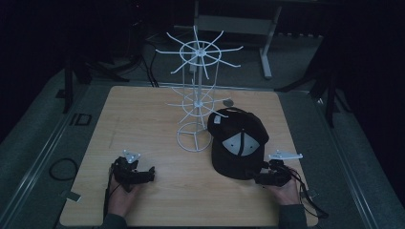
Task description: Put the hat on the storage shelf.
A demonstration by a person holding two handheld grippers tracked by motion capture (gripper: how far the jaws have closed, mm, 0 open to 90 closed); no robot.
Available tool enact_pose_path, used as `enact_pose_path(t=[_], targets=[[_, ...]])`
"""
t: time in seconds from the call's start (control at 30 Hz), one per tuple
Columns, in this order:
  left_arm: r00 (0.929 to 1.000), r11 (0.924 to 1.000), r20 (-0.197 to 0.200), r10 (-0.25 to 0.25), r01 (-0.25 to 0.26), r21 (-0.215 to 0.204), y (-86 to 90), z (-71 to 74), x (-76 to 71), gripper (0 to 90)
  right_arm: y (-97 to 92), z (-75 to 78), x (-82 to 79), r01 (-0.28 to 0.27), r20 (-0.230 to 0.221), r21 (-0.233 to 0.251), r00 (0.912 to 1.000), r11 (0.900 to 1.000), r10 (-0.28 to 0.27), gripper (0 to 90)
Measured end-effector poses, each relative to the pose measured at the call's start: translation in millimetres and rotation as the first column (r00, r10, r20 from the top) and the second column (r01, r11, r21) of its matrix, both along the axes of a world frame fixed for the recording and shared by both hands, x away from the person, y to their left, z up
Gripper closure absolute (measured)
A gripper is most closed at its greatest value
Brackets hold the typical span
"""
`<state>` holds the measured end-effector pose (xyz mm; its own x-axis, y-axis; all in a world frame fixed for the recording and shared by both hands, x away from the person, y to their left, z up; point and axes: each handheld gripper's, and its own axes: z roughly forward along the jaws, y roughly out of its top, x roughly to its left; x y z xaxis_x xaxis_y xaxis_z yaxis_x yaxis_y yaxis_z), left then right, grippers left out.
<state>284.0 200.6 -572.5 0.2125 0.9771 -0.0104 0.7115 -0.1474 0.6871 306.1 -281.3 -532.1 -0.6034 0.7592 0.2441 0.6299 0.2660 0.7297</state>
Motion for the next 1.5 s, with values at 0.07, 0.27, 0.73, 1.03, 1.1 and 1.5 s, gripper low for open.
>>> enact_pose_path(t=[0.07, 0.27, 0.73, 1.03, 1.1, 1.5], targets=[[1.0000, 1.0000, 0.000, 0.000, 0.000, 0.000, 0.0, 0.0, 0.0, 0.2, -0.9, 0.2, 0.0, 0.005, -0.007, 0.008, 1.0000, 1.0000, -0.005, 24.7], [1.0000, 1.0000, -0.001, -0.001, 0.001, 0.000, -0.1, 0.1, 0.2, 0.2, -4.6, 1.7, 0.0, 0.010, -0.012, 0.034, 0.9999, 0.9994, -0.010, 32.0], [1.0000, 1.0000, -0.001, 0.000, 0.000, 0.000, -0.1, 0.1, 0.2, 0.2, -11.0, 3.8, 9.6, -0.007, -0.039, 0.126, 0.9992, 0.9920, 0.012, 53.6], [1.0000, 1.0000, -0.001, -0.001, 0.001, 0.001, -0.1, 0.1, 0.2, 0.2, -5.3, 1.9, 18.7, -0.061, -0.074, 0.140, 0.9946, 0.9883, 0.072, 62.6], [1.0000, 1.0000, -0.001, -0.001, 0.001, 0.001, -0.1, 0.1, 0.2, 0.2, -4.0, 0.9, 18.5, -0.065, -0.080, 0.136, 0.9938, 0.9885, 0.077, 62.6], [1.0000, 1.0000, -0.002, -0.004, 0.004, 0.002, 0.0, 0.2, 0.2, 0.2, 6.2, -14.7, 13.3, -0.094, -0.146, 0.185, 0.9817, 0.9781, 0.122, 74.5]])
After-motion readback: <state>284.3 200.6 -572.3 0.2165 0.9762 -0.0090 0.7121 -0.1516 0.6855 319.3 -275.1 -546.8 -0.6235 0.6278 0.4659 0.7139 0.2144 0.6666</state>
